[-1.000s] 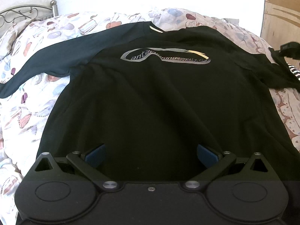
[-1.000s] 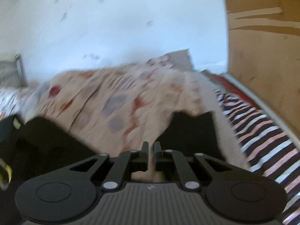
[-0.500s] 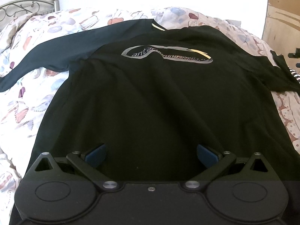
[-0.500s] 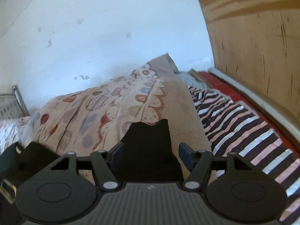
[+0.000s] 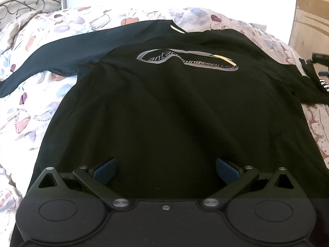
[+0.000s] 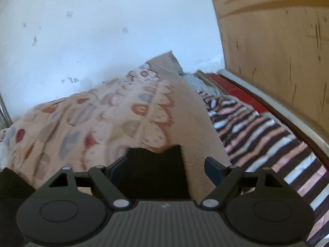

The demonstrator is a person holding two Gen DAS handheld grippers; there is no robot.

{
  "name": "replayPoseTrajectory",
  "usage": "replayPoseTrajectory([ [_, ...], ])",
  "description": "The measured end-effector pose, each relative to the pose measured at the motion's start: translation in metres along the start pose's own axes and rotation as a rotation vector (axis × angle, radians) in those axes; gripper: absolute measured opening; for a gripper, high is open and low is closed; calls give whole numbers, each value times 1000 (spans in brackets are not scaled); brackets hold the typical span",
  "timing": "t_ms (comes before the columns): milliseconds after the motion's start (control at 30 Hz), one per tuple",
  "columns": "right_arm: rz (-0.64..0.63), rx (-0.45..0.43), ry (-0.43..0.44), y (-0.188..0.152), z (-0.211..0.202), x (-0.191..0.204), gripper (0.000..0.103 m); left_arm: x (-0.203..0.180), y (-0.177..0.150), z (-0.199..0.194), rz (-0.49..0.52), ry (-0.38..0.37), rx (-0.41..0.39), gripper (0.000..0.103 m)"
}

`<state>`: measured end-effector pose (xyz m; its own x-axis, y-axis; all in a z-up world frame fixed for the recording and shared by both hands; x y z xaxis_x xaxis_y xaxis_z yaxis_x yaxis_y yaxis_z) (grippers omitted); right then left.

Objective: Fold small clothes
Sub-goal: 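Grasp the sleeve end with the right gripper and lift it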

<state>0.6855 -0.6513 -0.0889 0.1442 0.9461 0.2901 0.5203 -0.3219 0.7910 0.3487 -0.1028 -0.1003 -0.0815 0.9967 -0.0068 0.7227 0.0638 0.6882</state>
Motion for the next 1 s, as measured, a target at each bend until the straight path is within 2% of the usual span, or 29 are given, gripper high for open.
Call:
replayPoseTrajectory([
  [33, 13, 14, 11, -3, 2, -3, 63, 1, 0, 1, -3, -1, 2, 102],
  [67, 38, 26, 49, -8, 3, -7, 37, 1, -1, 1, -6, -1, 4, 102],
  [100, 57, 22, 70, -10, 1, -9, 15, 1, -1, 1, -9, -2, 4, 102],
  [133, 64, 2, 78, -10, -5, -10, 10, 1, -1, 1, -9, -1, 5, 102],
  [300, 112, -124, 132, 7, -60, -22, 8, 1, 1, -3, -13, 0, 5, 102],
  [433, 151, -219, 82, 26, -122, -46, 8, 0, 2, -11, -26, -23, -4, 102],
  [567, 239, -261, 27, 29, -178, -76, 8, -4, 4, -26, -31, -52, -31, 102],
  [667, 280, -278, -57, 20, -212, -95, 8, -5, 7, -38, -36, -73, -50, 102],
  [733, 366, -266, -106, 9, -226, -112, 8, -5, 8, -45, -36, -71, -57, 102],
  [833, 506, -268, -83, -16, -238, -139, 8, -3, 8, -56, -40, -87, -72, 102],
  [1000, 509, -299, -64, -47, -251, -150, 8, 8, 9, -74, -36, -96, -101, 102],
])
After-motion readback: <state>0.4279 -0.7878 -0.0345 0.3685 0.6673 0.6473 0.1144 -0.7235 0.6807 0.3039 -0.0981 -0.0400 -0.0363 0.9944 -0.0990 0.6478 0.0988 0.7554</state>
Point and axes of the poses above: each gripper's, at about its wrist camera, not at the fingertips, and z roughly the way its jaws point, x to its left, y to its top, the point moved 4 cm from there along z, roughly the way its jaws point, and after that the axes turned 3 degrees about x, right-handed, at the moved point
